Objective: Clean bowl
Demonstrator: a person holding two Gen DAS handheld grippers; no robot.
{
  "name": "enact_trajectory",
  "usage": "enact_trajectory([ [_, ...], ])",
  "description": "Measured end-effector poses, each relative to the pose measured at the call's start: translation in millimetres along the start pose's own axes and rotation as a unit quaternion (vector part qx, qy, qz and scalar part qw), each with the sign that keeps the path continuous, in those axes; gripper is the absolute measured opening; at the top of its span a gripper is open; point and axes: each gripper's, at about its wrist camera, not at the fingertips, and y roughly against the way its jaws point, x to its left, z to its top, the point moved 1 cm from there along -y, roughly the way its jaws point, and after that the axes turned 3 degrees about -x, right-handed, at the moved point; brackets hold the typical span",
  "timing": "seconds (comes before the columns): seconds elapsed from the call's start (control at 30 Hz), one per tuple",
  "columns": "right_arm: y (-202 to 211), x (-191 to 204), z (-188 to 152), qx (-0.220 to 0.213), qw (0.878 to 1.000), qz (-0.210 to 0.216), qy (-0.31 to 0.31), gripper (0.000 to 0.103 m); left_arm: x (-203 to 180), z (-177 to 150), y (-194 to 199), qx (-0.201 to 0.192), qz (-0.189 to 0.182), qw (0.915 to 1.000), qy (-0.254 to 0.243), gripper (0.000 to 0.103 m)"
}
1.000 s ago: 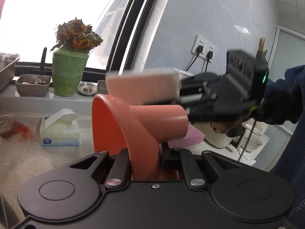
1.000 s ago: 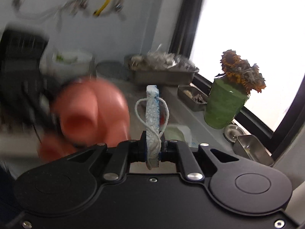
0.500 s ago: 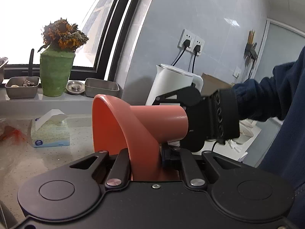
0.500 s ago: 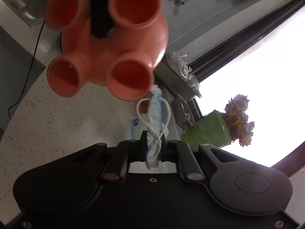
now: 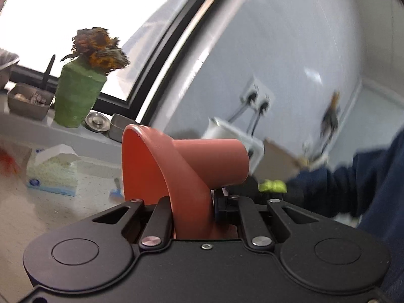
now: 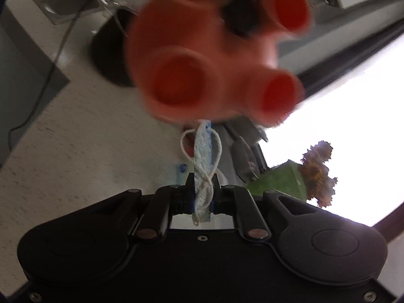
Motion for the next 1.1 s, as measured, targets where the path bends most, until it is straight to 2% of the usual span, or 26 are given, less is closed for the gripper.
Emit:
enact_trajectory([
  [0.27, 16, 12, -2, 0.003, 1.0, 0.013, -0.016, 0.011, 14, 9, 2, -0.026, 0.013, 0.999, 0.034, 0.011],
  [0.47, 28, 20, 6, -0.006, 0.999, 0.025, -0.019, 0.011, 37, 15, -6, -0.049, 0.059, 0.9956, 0.054, 0.011],
  [0.63, 32, 20, 24, -0.031, 0.998, 0.037, -0.028, 0.011, 56, 15, -16, -0.074, 0.07, 0.9904, 0.094, 0.011],
  [0.87, 39, 8, 51, -0.071, 0.996, 0.045, -0.038, 0.011, 62, 18, -27, -0.056, 0.087, 0.9917, 0.076, 0.011],
  [1.0, 46, -5, 59, -0.078, 0.995, 0.037, -0.045, 0.011, 68, 11, -22, -0.045, 0.101, 0.9912, 0.073, 0.011],
  [1.1, 53, -15, 61, -0.076, 0.995, 0.046, -0.054, 0.011, 80, 5, -14, -0.044, 0.12, 0.9884, 0.081, 0.011],
])
